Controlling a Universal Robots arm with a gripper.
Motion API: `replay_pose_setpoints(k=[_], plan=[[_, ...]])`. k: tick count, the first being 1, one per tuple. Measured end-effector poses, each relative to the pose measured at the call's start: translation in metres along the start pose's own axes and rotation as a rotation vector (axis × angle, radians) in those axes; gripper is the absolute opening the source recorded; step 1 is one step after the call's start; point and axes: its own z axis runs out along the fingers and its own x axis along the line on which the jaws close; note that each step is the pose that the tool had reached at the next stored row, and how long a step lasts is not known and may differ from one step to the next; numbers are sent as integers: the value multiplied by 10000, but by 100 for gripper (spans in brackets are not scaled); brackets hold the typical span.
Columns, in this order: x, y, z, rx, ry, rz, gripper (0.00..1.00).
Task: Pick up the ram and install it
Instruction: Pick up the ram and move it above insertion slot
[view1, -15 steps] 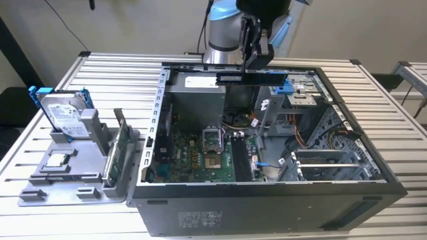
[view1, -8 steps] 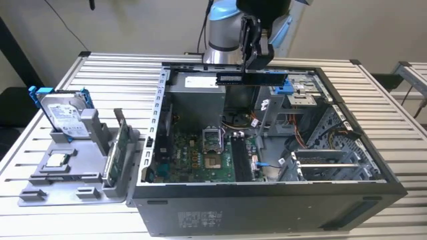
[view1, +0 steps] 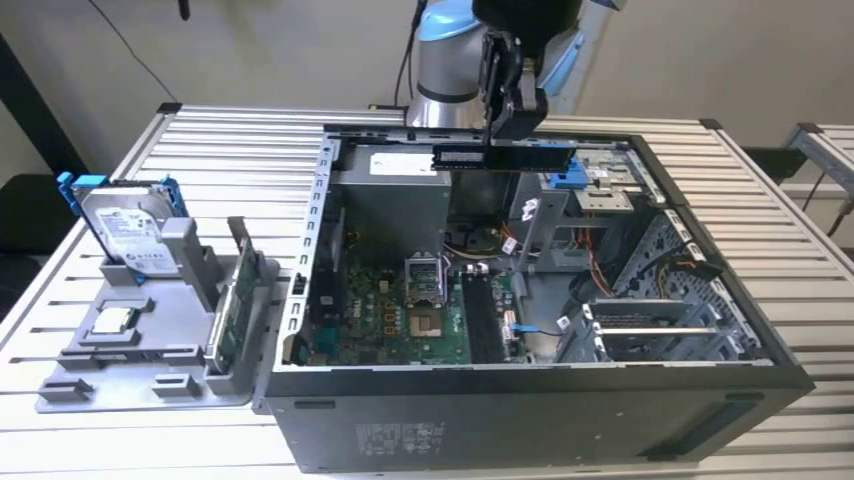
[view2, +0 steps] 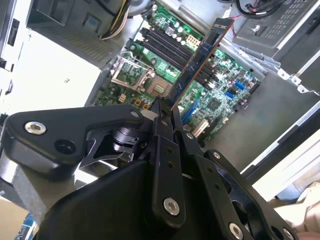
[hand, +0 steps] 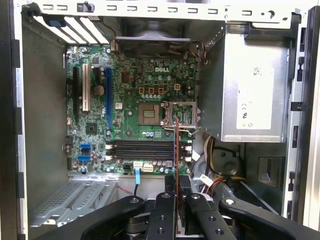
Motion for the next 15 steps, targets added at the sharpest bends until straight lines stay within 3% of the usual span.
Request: replay_pose_setpoints(k=[15], plan=[[0, -4, 10, 37, 10, 1699, 14]])
